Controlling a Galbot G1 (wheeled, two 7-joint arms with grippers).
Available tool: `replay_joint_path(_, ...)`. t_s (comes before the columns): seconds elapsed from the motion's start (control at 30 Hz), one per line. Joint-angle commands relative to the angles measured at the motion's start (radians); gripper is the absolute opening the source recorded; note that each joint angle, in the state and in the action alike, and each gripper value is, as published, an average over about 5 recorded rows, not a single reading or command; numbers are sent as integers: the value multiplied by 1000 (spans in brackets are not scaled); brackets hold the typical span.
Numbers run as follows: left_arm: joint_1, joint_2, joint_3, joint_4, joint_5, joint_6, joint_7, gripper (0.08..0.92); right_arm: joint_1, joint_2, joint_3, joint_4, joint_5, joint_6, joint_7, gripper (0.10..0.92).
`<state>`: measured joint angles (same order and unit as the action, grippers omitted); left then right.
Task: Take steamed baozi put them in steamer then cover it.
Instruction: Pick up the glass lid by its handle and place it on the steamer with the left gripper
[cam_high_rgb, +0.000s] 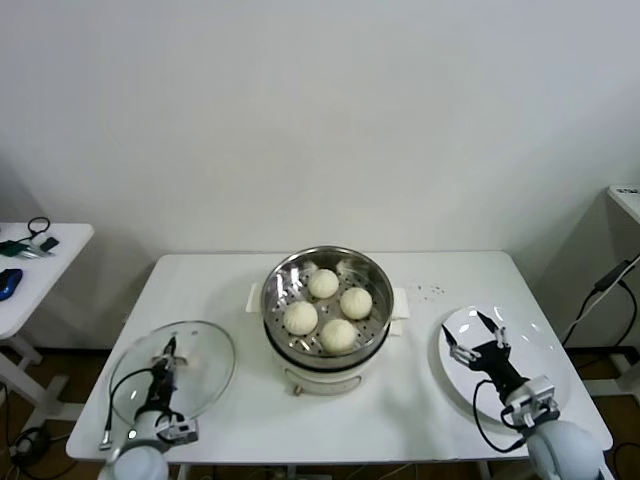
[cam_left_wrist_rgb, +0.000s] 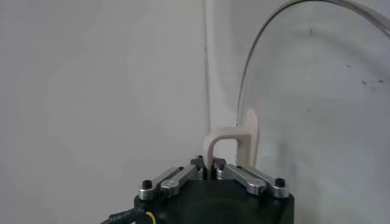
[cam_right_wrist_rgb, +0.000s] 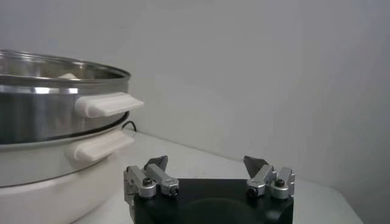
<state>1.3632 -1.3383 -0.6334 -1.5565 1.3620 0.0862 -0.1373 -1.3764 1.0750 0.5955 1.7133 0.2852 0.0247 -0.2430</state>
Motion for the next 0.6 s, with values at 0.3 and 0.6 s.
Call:
replay_joint_path(0.3, 115, 54, -1, -315, -69, 66, -9, 153, 30, -11, 4, -28, -1, 9, -3, 823)
replay_joint_path(0.6, 198, 142, 26, -570, -80, 251, 14, 153, 50, -28, 10, -41, -1, 10, -2, 823)
